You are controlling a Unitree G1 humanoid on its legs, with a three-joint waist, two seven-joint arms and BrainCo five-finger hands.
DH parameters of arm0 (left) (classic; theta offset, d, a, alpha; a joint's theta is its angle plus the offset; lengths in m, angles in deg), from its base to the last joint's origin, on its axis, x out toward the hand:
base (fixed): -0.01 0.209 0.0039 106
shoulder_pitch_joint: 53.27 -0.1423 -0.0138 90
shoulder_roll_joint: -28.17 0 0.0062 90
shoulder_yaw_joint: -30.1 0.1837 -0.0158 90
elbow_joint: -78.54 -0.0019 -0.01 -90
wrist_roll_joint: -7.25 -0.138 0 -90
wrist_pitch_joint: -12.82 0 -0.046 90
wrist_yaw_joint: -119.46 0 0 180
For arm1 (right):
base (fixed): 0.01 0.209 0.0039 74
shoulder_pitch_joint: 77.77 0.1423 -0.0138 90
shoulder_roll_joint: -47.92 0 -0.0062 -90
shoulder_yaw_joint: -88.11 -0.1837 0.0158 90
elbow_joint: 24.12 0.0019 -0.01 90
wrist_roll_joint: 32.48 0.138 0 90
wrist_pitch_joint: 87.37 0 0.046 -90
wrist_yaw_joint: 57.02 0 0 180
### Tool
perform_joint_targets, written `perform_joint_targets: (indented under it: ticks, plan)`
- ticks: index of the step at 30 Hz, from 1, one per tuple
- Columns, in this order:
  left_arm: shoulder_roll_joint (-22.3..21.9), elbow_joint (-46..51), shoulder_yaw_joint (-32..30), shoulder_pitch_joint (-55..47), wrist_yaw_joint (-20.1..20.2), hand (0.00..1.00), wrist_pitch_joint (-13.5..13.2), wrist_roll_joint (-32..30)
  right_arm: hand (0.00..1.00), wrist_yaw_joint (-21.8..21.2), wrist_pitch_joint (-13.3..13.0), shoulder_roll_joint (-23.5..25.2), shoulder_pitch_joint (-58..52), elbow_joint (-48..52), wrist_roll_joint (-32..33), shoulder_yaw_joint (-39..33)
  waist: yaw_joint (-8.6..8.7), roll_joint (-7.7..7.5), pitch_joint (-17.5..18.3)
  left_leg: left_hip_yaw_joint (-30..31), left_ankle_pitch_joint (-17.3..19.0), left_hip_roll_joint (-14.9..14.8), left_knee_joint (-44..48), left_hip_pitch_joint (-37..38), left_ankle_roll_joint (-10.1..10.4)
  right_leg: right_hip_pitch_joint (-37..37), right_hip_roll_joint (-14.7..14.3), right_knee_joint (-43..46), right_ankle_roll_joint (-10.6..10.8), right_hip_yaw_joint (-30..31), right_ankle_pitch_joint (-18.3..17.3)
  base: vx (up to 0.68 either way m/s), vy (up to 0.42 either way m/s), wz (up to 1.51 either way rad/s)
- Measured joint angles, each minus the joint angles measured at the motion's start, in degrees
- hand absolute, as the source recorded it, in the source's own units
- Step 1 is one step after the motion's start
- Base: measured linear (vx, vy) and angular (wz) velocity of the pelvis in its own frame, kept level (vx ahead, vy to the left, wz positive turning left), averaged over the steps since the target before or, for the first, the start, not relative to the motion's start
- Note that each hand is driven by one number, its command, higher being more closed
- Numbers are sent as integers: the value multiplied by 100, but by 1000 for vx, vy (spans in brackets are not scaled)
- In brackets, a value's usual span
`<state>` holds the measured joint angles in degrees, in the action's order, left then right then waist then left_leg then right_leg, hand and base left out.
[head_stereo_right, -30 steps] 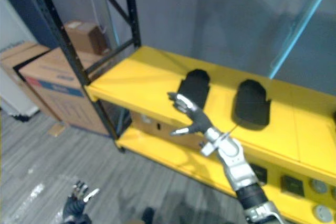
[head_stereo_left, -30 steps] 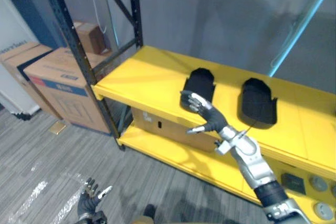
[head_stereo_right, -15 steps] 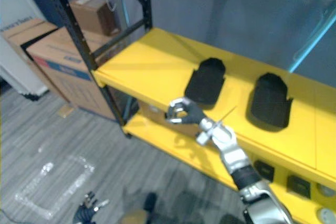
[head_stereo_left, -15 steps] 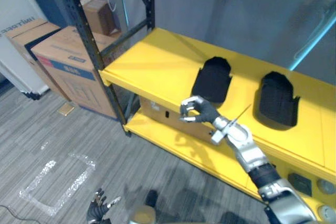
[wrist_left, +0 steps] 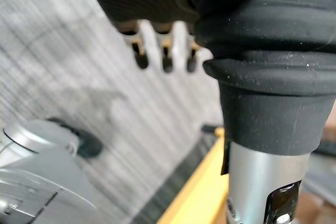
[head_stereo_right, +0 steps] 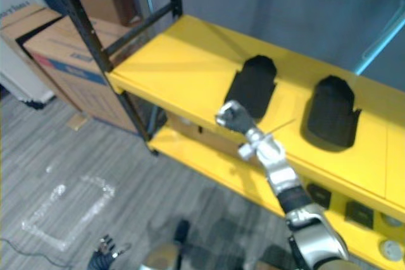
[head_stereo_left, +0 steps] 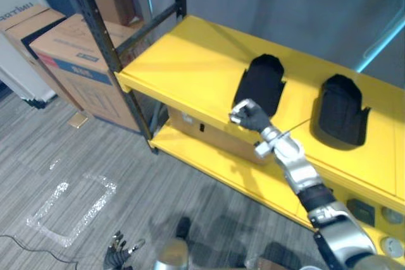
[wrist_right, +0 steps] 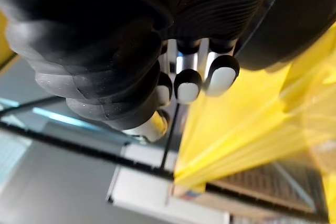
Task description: Walk over and take plastic housings, then place them on the shelf
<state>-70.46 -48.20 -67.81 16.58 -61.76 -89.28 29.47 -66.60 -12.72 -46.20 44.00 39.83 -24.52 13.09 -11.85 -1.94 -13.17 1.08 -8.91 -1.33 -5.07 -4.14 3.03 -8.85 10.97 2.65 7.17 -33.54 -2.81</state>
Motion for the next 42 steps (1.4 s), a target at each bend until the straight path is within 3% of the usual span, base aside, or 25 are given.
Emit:
perform_joint_targets:
  ticks: [7,17,22,27,32,38,39,40,42]
  plan:
    - [-125,1,69,6,-37,0,-2,42,100,274,175,46,121,-254,-93,-145,8,73,-123,-9,-2,-20,1,12,3,66,19,150,22,42,-78,0,0,0]
    - [-134,6,200,8,-39,0,-5,46,100,355,237,68,359,-719,-156,-142,-1,149,-247,3,-4,1,2,20,6,103,86,310,26,38,-166,0,0,0]
    - [-133,23,217,57,-40,0,-16,106,100,487,199,71,581,-836,-212,-142,6,183,-473,5,-8,1,2,7,10,140,107,377,24,42,-180,0,0,0]
    - [-132,32,251,57,-41,0,-25,255,100,755,110,134,689,-889,-269,-138,-2,190,-483,9,-12,15,10,-69,5,210,119,388,43,39,-182,2,-4,1]
    - [-133,110,392,56,-39,0,-46,255,100,1025,-205,166,737,-976,-347,-142,-2,213,-496,15,-13,16,29,-62,6,210,124,418,51,34,-223,0,0,0]
    - [-161,177,419,57,-34,0,-59,255,100,1200,-363,195,735,-917,-428,-145,15,279,-532,6,-12,4,9,7,7,194,143,517,40,46,-289,-6,-6,-1]
    - [-161,178,421,62,-34,0,-59,256,0,1244,-382,238,675,-631,-428,-211,33,278,-532,-8,-9,-4,5,9,9,197,135,504,40,60,-289,-29,-28,-3]
    - [-161,178,421,67,-34,0,-59,256,0,1261,-386,250,651,-522,-428,-236,34,278,-532,-11,-8,-6,4,9,9,197,132,498,40,63,-289,-19,-28,-5]
    - [-160,176,415,94,-37,0,-59,253,0,1391,-470,382,339,624,-427,-357,62,259,-521,-64,11,-24,2,16,6,200,112,449,46,102,-281,-2,-26,-8]
